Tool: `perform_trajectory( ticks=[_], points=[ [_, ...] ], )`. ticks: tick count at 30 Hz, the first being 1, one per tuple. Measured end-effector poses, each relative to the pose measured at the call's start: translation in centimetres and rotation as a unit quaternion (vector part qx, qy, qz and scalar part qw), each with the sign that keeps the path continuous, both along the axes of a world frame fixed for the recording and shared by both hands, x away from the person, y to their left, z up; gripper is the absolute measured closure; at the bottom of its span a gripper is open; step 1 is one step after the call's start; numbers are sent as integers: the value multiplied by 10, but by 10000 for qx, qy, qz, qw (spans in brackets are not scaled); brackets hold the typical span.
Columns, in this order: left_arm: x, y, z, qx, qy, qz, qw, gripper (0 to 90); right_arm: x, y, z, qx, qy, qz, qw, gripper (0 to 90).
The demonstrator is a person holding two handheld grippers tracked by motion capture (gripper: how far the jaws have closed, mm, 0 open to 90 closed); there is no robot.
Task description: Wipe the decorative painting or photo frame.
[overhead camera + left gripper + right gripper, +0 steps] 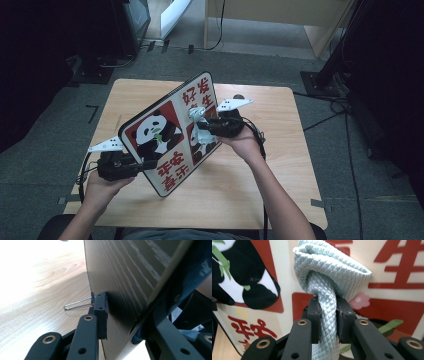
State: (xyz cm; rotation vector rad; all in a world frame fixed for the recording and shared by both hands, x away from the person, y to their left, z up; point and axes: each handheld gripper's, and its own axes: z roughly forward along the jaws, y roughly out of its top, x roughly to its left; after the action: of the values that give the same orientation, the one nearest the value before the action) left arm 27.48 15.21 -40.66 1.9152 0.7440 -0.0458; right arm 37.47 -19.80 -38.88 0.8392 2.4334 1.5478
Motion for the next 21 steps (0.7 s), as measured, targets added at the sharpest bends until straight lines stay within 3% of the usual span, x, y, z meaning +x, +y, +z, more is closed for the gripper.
perform_trajectory(
  ticks=[10, 21],
  points=[
    [0, 0, 0, 2, -9, -11, 10000, 717, -2, -5, -13, 88, 89, -14, 9999, 763],
    [1, 0, 0, -3, -3, -28, 10000, 714, -4, -7, -25, 25, 193, -34, 9998, 762]
  ],
)
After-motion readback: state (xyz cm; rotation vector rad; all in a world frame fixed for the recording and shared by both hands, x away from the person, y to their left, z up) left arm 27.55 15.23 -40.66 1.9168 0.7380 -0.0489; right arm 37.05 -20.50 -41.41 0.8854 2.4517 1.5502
